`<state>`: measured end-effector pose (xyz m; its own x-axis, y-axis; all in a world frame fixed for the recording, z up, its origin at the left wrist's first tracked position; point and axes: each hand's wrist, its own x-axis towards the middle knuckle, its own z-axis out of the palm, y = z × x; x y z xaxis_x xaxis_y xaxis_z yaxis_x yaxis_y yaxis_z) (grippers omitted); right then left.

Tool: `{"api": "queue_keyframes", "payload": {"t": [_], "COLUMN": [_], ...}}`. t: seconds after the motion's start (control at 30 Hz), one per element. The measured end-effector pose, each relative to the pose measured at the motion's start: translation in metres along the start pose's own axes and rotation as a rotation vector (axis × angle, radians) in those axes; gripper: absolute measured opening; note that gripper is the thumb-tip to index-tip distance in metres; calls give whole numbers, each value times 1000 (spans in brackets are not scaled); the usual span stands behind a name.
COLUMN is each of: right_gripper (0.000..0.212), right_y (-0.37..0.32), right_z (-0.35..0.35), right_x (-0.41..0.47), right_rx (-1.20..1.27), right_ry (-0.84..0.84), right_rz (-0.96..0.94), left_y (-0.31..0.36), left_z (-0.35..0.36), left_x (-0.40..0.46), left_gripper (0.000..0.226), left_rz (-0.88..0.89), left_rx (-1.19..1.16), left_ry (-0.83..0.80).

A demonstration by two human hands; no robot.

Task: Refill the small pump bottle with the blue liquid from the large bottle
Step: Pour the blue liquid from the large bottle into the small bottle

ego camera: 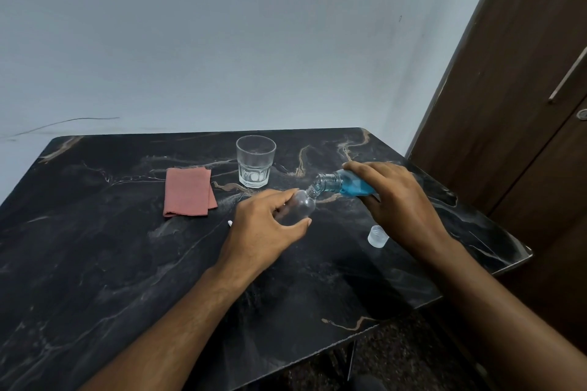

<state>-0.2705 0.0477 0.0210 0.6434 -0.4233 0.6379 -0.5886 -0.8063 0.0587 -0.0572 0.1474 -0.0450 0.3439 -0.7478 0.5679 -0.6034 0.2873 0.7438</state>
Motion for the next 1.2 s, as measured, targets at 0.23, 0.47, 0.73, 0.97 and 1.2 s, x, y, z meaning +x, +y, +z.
{"api": "queue_keyframes", "payload": {"t": [0.23, 0.47, 0.73, 0.97, 1.2], "right_gripper": [53, 53, 54, 53, 53], "right_y": [1, 2, 2, 3, 3], "right_z": [1, -1, -1, -1, -1], "right_x": [1, 1, 0, 1, 0], "right_rx": [0, -8, -15, -9, -8], "right_ry": [1, -8, -11, -22, -22], "right_rz": [-12, -12, -12, -12, -10], "left_y": [1, 1, 0, 0, 3], "left_z": [-1, 0, 1, 0, -1], "left_x": [0, 0, 1, 0, 0], "left_gripper": [51, 51, 52, 52, 50], "left_rz": [2, 1, 8, 5, 3], "left_rx": [4, 1, 8, -7, -7], "left_ry": [2, 6, 2, 7, 8]}}
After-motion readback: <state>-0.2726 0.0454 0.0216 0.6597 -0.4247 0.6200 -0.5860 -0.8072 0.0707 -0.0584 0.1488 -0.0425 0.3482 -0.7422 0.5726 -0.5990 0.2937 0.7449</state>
